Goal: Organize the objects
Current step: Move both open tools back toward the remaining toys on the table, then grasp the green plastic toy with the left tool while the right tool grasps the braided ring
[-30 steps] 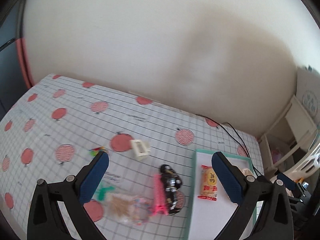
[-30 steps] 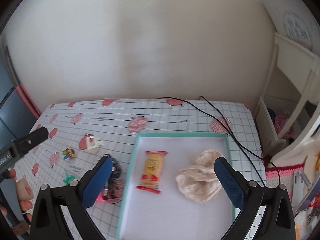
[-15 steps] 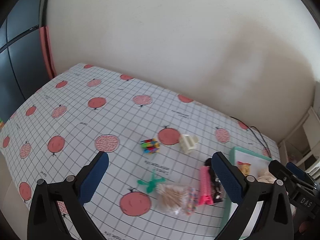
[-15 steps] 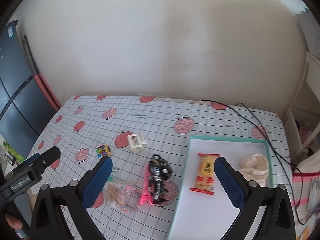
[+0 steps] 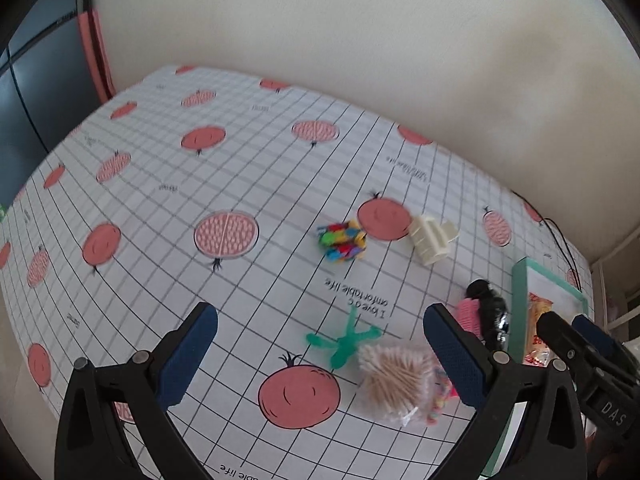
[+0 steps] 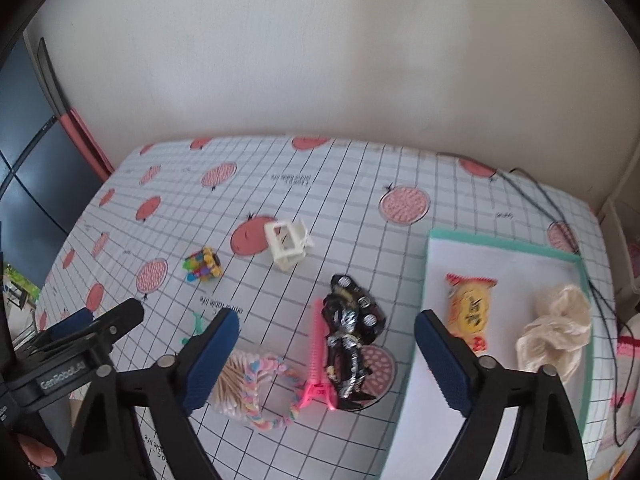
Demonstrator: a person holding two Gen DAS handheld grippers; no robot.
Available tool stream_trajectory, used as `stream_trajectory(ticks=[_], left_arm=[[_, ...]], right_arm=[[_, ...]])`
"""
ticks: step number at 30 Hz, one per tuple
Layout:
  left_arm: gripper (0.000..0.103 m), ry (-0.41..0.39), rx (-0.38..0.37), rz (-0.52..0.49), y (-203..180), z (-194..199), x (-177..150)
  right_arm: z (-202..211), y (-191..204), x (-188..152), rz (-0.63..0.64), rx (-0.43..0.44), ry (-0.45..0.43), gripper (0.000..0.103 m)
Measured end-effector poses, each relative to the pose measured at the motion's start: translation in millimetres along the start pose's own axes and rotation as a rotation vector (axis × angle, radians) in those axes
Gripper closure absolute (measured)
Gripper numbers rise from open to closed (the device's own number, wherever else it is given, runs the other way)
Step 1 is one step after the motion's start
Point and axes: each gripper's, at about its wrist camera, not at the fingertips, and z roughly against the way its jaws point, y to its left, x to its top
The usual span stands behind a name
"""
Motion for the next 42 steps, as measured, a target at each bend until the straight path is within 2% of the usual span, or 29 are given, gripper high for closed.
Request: stream_trajectory(ticks=[8,16,21,26,28,30,33,35,42], left_arm=[[0.001,0.060,0.032,0.003,9.3,-21.6,-4.1],[0.008,0.112,0.046,-0.020,8.2,-39.5,-11.0],[0.009,0.125,0.046,-0.030,6.7,-47.6,-13.3],[0.010,0.126,0.041,-0.043,2.8,-55.2,-13.8],[0.010,0.126,0.041,-0.048,0.8,-58.6,-13.7],[0.010,0.129,0.041,-0.052,-1.0,-62.7,-14.3],[0.010,0.134,0.042,-0.053,-4.6,-67.8,-14.0],[0.021,0.138,0.039,-0.056,-7.5,-70.2,-13.7],[0.032,0.154,0.034,-0.047,-9.8,-80.2,-13.9]], right_arm=[[-16.0,19.5,-8.0,0.034,0.052,0.067,0.026],[-39.3,32.4,-21.7,0.065,0.074,0.168,0.045],[-52.8,35.5,-28.6,0.072,0.096,0.214,0.053],[-62.0,40.1,-35.6,0.090,0.120,0.246,0.069],[-64.4,39.9,-36.6,0.095,0.122,0.250,0.082],[-66.1,38.4,-37.3,0.095,0.131,0.254,0.088],[-65.5,37.6,-35.0,0.095,0.134,0.247,0.092],[-62.2,35.8,-32.4,0.088,0.131,0.229,0.092],[-57.5,27.1,-27.6,0.067,0.126,0.212,0.093]])
